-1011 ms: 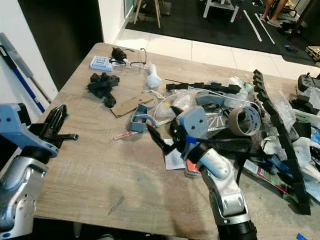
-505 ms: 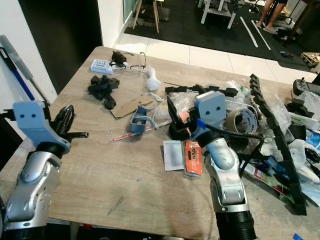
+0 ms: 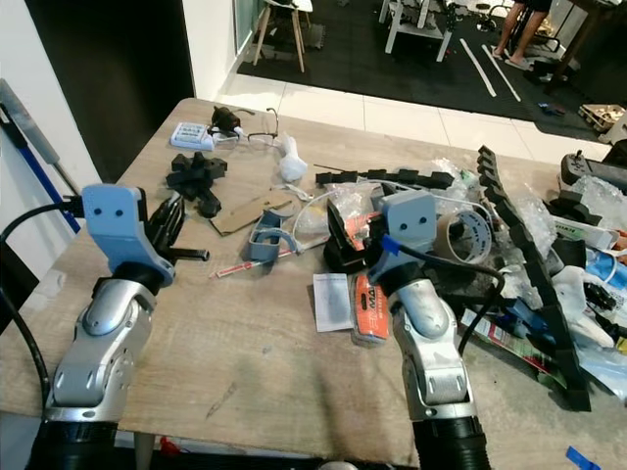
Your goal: Picking trash to rubbish bin
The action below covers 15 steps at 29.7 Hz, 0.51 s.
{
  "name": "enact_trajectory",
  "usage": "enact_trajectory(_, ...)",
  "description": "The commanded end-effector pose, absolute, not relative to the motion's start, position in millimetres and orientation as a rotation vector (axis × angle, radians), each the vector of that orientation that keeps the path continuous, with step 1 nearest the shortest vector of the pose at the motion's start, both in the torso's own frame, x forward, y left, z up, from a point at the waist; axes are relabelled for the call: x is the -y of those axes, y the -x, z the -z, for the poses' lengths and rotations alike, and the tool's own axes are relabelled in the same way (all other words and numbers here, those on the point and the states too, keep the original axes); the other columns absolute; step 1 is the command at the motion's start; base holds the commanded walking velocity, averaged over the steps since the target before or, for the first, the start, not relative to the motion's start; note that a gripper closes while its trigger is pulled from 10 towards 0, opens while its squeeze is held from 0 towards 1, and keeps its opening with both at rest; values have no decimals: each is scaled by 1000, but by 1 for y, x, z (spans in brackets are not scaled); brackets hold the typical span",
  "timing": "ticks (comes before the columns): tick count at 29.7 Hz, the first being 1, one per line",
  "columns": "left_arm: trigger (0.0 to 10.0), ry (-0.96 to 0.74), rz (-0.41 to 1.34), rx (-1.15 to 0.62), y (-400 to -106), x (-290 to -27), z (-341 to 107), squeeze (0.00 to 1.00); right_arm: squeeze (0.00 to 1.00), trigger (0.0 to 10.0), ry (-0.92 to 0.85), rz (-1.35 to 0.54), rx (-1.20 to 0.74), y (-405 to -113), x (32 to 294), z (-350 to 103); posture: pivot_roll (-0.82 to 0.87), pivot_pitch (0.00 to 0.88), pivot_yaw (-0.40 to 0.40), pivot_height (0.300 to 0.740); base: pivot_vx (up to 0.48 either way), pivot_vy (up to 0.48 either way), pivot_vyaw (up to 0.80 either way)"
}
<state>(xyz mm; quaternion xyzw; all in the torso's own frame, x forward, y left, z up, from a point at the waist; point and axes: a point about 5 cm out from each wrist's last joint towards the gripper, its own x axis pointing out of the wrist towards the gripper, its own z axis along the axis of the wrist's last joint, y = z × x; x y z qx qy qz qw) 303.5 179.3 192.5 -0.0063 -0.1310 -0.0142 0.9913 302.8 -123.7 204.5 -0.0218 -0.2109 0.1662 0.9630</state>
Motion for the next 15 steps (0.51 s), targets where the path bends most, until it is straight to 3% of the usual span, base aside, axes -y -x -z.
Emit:
enact_trajectory(1, 10000, 7, 25, 242, -304, -181, -188, 0, 0, 10000, 42, -335, 411, -303, 125, -201, -66, 80, -99, 740, -360, 0, 0)
enact_trajectory(15, 10000, -26, 23, 219, -302, -186, -182, 0, 0, 10000, 7, -354, 356, -303, 118, -188, -37, 88, -102, 740, -363, 0, 0)
